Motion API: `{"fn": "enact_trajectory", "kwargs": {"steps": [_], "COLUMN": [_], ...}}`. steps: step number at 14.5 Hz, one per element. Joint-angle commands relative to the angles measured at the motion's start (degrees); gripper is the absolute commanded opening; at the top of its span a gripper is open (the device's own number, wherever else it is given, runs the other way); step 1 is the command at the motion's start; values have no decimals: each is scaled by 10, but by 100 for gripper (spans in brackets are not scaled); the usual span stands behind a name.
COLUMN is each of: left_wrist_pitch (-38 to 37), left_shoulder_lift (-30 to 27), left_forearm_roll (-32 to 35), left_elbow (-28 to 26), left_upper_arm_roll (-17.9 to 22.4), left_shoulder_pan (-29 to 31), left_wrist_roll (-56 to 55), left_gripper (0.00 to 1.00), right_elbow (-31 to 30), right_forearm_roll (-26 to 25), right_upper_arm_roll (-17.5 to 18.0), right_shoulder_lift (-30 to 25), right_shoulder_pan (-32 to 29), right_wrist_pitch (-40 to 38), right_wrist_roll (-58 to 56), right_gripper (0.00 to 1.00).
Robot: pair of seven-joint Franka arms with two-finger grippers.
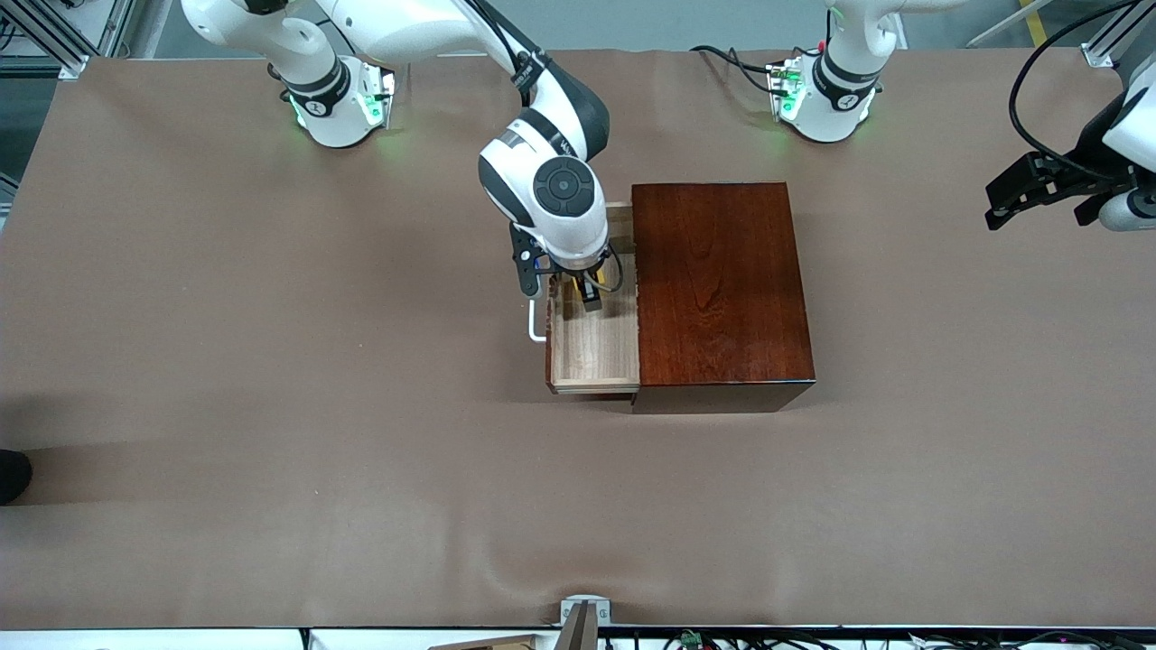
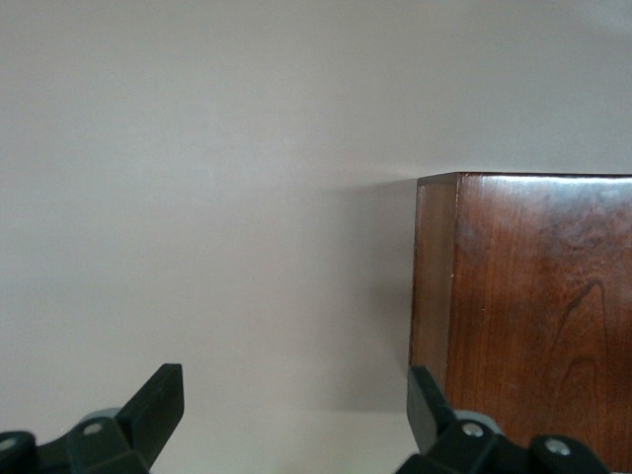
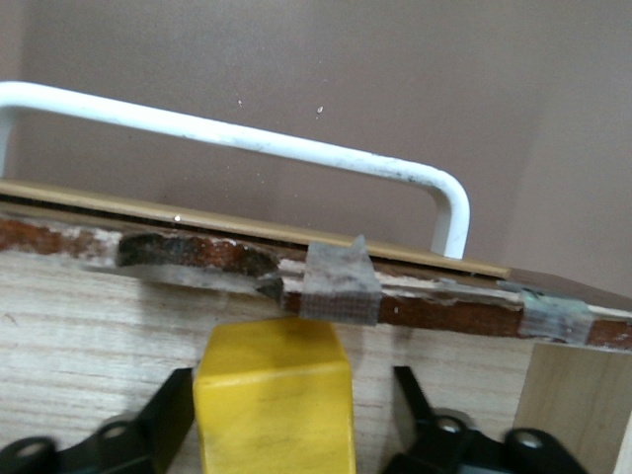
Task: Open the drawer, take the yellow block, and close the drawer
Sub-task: 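Lower the right gripper into the drawer and grasp the yellow block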
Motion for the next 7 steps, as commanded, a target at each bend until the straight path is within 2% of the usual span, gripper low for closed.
{"fn": "enact_trajectory", "kwargs": {"steps": [1,7], "left_wrist_pitch": [0,-1], "left_shoulder_lift": [-12,-16], "left_forearm_roll": [6,6], "left_elbow": [-4,-5], "left_upper_arm_roll": [-6,-6], "left_shoulder_pan": [7,3], "left_wrist_roll": [14,13], "left_gripper": [100,100], "right_elbow": [2,25], "right_forearm_roll": [5,3], "right_upper_arm_roll": [-6,-7], "right_shoulder_lift": [-7,-6], "right_shoulder_pan": [0,-3], "right_wrist_pitch": [0,-1], "right_wrist_roll": [15,14], "right_gripper": [0,0]}}
